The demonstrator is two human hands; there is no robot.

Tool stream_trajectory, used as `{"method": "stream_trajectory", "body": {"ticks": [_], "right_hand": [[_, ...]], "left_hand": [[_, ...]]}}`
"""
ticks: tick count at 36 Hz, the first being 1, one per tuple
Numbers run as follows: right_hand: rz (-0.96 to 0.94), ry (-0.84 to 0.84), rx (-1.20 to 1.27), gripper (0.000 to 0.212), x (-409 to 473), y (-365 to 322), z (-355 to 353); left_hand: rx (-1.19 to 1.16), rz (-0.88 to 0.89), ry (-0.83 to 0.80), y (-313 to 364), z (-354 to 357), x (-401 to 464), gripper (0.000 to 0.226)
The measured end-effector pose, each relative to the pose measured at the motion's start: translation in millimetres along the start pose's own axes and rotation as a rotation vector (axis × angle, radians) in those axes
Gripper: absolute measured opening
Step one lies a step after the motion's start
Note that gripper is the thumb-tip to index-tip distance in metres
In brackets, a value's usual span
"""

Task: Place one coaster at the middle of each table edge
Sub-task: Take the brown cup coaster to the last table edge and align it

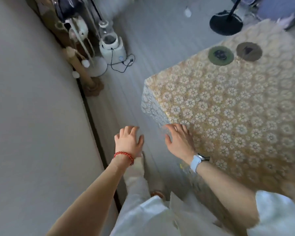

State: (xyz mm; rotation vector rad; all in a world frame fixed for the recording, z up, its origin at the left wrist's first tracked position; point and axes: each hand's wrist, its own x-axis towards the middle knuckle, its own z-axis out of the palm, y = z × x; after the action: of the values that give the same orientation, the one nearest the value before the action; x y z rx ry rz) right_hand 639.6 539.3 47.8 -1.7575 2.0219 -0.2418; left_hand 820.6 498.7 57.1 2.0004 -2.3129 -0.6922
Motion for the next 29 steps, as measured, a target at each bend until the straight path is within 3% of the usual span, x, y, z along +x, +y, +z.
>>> {"method": "stream_trajectory", "body": {"ticks": [11, 18, 29], "right_hand": [[0.488, 0.147, 0.064, 0.032, 84.4, 46.8, -46.9], [0.667, 0.215, 0.141, 0.023, 117.3, 75.6, -89.5], [0.897, 0.310, 0.323, 0.039, 215.7, 204.9, -137.9]], "left_hand": [[0.119, 0.470, -0.244, 73.1, -8.2, 184.5, 0.042], [0.177, 0.688, -0.300, 148.1, -17.3, 271.2, 0.043], [0.243, 0.848, -0.316, 290.3, 19.3, 394.1, 0.044]]}}
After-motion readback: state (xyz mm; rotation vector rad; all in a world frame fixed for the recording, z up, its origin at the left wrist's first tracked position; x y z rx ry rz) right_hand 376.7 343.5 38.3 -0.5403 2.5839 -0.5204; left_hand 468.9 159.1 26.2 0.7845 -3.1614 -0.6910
